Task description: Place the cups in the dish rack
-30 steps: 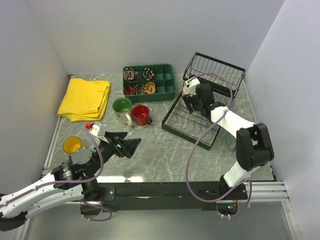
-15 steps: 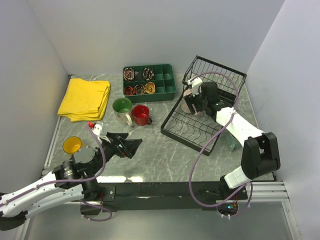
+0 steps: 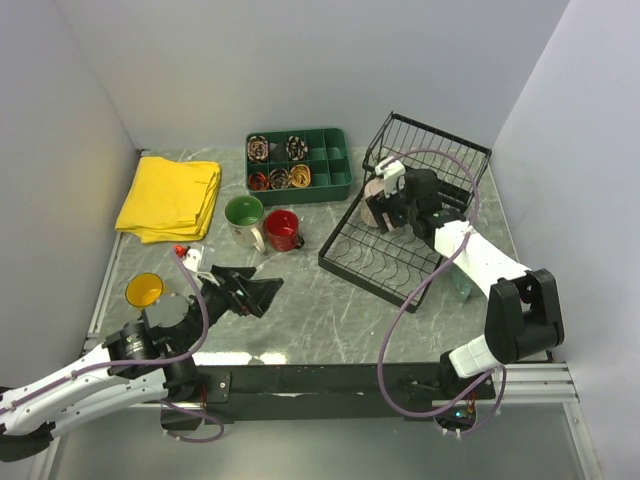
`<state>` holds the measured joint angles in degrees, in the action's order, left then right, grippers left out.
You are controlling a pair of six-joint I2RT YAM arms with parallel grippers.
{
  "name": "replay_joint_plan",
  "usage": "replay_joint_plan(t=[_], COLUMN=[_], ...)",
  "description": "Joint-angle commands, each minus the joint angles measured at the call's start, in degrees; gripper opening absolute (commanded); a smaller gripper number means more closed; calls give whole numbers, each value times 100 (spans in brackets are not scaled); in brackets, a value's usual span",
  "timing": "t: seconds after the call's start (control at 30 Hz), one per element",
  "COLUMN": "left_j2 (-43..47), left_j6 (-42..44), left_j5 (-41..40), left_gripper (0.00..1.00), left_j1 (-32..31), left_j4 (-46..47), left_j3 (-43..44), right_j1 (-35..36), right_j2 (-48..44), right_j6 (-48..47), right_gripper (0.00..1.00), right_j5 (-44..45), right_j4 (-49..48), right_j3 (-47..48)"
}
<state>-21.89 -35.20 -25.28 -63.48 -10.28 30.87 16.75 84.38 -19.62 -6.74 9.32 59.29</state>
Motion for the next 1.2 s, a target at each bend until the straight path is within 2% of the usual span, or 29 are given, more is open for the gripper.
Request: replay_joint_plan(t=[0.0, 0.4, 0.7, 0.97, 1.17], left_j2=[-17, -61, -131, -193, -386], left_j6=[-48, -57, -48, -154, -145], left_j5=[76, 76, 93, 119, 172], left_gripper=[96, 96, 96, 96, 96], left_j1=[-15, -15, -24, -24, -24], left_j4=[132, 141, 132, 105, 193], left_j3=[173, 173, 235, 209, 279], right_j1=[12, -401, -489, -498, -498], right_j2=[-71, -343, -510, -1212, -1302], right_j6=[177, 485, -94, -578, -921], right_gripper=[88, 95, 97, 97, 95], right_j5=[367, -704, -1163, -1338, -2094], right_j4=[-598, -274, 122, 465, 1116], right_j3=[-189, -348, -567, -822, -734])
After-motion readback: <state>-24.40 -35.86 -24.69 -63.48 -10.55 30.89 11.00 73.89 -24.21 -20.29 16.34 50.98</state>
